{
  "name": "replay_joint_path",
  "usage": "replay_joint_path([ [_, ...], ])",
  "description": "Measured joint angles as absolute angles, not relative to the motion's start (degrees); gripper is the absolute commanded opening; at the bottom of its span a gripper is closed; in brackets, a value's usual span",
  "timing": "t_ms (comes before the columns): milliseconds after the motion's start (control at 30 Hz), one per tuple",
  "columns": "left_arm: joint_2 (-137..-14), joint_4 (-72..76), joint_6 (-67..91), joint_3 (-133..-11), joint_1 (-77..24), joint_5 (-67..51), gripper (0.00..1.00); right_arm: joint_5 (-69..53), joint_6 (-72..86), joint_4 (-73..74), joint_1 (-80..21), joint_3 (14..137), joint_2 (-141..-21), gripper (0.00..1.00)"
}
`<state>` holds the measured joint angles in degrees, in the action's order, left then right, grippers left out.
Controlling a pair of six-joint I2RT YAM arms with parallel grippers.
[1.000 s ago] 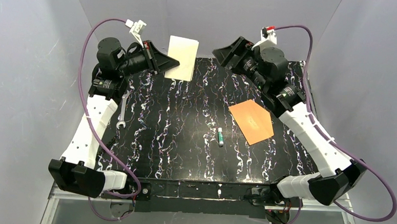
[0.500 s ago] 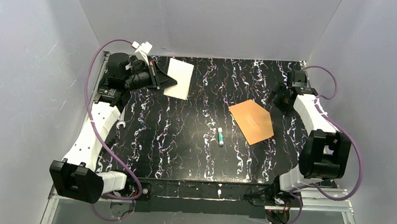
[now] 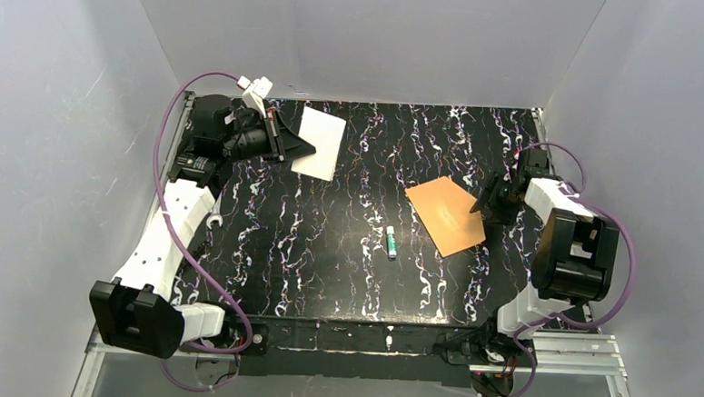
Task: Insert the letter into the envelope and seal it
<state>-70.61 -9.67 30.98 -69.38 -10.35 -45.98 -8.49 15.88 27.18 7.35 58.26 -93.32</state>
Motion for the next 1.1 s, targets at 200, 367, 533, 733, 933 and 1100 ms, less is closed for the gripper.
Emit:
replay_joint_path([
  [200, -71.8, -9.9, 30.9, -70.2, -10.3, -46.5, 0.0, -13.2, 15.6, 24.3, 9.0, 58.3, -96.7, 0.55],
  [367, -71.8, -9.9, 30.6, -70.2, -10.3, -46.8, 0.0, -16.8, 15.0, 22.0, 9.8, 58.3, -99.4, 0.44],
  [533, -71.8, -9.5, 30.0, -70.2, -10.3, -46.9, 0.0, -22.4, 14.6, 15.4, 10.1, 56.2, -100.0, 0.23],
  [733, -71.8, -9.5, 28.6, -70.5, -10.3, -46.9, 0.0, -28.7, 15.0, 12.0, 10.1, 55.5, -102.1, 0.01],
  [933, -71.8, -9.5, 27.8, -70.8, -10.3, -46.9, 0.0, -31.3, 18.2, 8.2, 10.1, 55.3, -101.0, 0.01],
  [1100, -71.8, -9.2, 28.2, -70.9, -10.3, -46.9, 0.0, -32.8, 28.5, 0.6, 9.2, 54.3, -97.9, 0.01],
])
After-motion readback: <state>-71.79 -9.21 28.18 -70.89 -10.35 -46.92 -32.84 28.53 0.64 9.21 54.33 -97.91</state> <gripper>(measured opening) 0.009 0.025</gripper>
